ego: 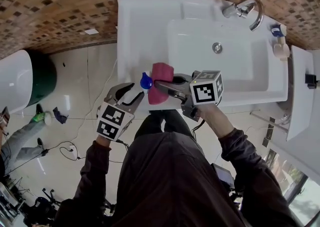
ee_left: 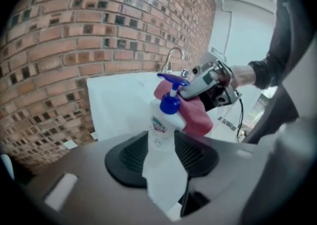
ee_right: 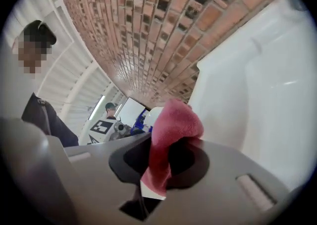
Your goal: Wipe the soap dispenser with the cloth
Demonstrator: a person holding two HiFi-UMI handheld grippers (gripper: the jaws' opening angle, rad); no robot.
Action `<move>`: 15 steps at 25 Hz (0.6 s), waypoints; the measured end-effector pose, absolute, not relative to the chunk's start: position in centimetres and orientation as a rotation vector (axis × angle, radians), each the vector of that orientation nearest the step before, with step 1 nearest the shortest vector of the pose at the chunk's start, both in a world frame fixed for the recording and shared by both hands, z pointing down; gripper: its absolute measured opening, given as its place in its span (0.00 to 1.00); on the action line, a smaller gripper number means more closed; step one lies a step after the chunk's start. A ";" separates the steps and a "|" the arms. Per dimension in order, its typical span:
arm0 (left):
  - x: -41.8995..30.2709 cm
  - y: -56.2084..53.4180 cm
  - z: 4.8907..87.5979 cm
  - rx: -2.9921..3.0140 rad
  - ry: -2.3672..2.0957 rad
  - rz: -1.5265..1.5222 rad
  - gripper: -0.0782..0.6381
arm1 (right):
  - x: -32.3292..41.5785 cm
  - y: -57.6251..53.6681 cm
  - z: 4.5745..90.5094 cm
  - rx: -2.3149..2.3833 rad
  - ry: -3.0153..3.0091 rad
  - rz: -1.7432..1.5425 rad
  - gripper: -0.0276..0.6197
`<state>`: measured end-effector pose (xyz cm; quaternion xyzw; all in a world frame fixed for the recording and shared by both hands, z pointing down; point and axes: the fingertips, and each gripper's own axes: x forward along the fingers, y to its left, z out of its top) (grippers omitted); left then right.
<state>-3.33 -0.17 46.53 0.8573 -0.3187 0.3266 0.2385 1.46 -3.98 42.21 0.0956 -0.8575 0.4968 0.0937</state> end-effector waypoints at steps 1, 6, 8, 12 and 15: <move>-3.5 -0.2 46.6 2.346 -0.877 0.885 0.36 | 1.4 -3.9 42.8 0.287 -2.534 1.482 0.14; -3.5 -0.1 46.7 2.356 -0.851 0.877 0.36 | 1.1 -3.4 46.3 0.241 -2.460 1.474 0.14; -3.2 0.0 46.7 2.368 -0.836 0.881 0.36 | 1.1 -3.1 47.7 0.236 -2.425 1.433 0.14; -2.6 -0.2 46.7 2.376 -0.807 0.877 0.36 | 1.2 -2.8 50.9 0.243 -2.316 1.185 0.14; -2.3 0.1 46.5 2.367 -0.801 0.866 0.38 | 1.3 -1.8 53.2 0.247 -2.218 0.943 0.14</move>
